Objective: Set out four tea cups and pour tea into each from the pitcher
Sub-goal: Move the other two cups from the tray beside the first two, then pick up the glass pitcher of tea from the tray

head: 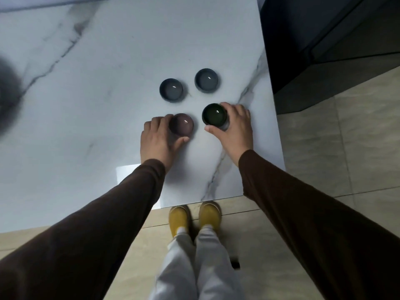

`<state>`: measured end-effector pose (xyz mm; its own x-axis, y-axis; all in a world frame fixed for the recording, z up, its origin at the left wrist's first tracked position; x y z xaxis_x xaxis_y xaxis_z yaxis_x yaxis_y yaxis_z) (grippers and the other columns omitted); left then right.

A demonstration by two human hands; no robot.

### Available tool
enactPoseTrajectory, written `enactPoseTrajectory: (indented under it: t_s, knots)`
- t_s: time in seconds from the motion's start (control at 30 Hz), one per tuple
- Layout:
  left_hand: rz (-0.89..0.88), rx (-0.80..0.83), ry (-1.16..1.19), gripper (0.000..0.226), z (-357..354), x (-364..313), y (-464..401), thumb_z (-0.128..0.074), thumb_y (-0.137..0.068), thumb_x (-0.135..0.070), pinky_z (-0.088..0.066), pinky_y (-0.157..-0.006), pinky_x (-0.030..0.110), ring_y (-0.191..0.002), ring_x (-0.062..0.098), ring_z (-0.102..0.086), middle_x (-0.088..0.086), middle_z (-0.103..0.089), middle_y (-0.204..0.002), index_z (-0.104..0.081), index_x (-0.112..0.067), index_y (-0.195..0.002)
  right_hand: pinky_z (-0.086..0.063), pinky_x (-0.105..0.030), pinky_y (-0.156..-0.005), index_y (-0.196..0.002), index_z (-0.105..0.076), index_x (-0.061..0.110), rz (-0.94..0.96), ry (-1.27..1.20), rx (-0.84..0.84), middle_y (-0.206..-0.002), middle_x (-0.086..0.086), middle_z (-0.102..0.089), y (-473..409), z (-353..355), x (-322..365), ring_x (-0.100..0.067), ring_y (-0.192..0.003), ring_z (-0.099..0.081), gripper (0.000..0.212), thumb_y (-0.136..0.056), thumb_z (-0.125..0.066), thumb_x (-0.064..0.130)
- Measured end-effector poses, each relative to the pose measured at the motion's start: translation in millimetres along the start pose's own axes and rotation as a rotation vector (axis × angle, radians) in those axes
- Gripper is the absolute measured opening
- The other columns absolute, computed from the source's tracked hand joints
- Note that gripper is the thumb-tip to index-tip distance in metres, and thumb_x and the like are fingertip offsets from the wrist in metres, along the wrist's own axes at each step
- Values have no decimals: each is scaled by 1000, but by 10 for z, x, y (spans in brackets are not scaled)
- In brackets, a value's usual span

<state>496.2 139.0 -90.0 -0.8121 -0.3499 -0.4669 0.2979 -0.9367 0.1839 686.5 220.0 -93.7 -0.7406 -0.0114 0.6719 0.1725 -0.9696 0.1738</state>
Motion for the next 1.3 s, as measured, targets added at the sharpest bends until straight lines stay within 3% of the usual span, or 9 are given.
enactPoseTrajectory:
  t_s: [0.33, 0.53, 0.67, 0.77, 0.9, 1.3]
  knots:
    - [-24, 26, -75, 71, 42, 10, -21, -67, -80, -49, -38, -97, 41, -115, 35, -45, 12, -52, -128, -45, -14, -137, -37, -37, -106, -137, -52, 15, -26, 45, 17, -128, -7, -54, -57, -73, 40, -27, -123, -43, 73, -74, -78, 43]
    - [-16, 48, -49, 80, 130, 56, 87, -67, -78, -53, -38, -99, 44, -116, 37, -44, 16, -49, -132, -41, -10, -141, -33, -36, -109, -147, -37, 15, -21, 197, 74, -140, -6, -46, 3, 13, 149, -28, -129, -38, 85, -77, -74, 47]
    - [10, 32, -35, 65, 288, 183, 232, -66, -82, -43, -39, -99, 43, -119, 36, -43, 13, -50, -132, -46, -12, -136, -38, -37, -103, -138, -49, 19, 96, 243, 1, -132, -2, -52, 165, 131, 400, -26, -122, -42, 64, -82, -70, 41]
    - [28, 7, -35, 58, 512, 345, 361, -65, -84, -39, -39, -97, 42, -119, 34, -43, 9, -52, -130, -49, -15, -133, -39, -39, -101, -130, -55, 21, 189, 275, 44, -129, 0, -54, 355, 90, 701, -25, -120, -43, 51, -83, -68, 36]
    - [16, -15, -49, 49, 897, 669, 547, -64, -85, -37, -40, -94, 41, -118, 31, -45, 4, -55, -127, -52, -18, -128, -41, -40, -98, -120, -60, 21, 264, 296, 119, -124, 0, -55, 634, -128, 1186, -25, -116, -44, 38, -85, -66, 32]
    - [-16, 31, -178, 44, 2193, 2293, 1186, -63, -85, -35, -40, -90, 41, -115, 30, -50, 4, -58, -123, -56, -19, -125, -36, -35, -98, -122, -58, 24, 272, 359, 254, -126, 2, -54, 1523, -1364, 2721, -22, -119, -44, 35, -89, -62, 34]
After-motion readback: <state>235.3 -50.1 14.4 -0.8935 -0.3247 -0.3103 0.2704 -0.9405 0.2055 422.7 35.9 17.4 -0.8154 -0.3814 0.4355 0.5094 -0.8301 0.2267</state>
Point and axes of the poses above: each hand's wrist, its own y-axis away from the middle knuckle, its own z-axis out of the back of the hand, x = y × z, the point moved 2 cm from there along -y, towards the middle knuckle
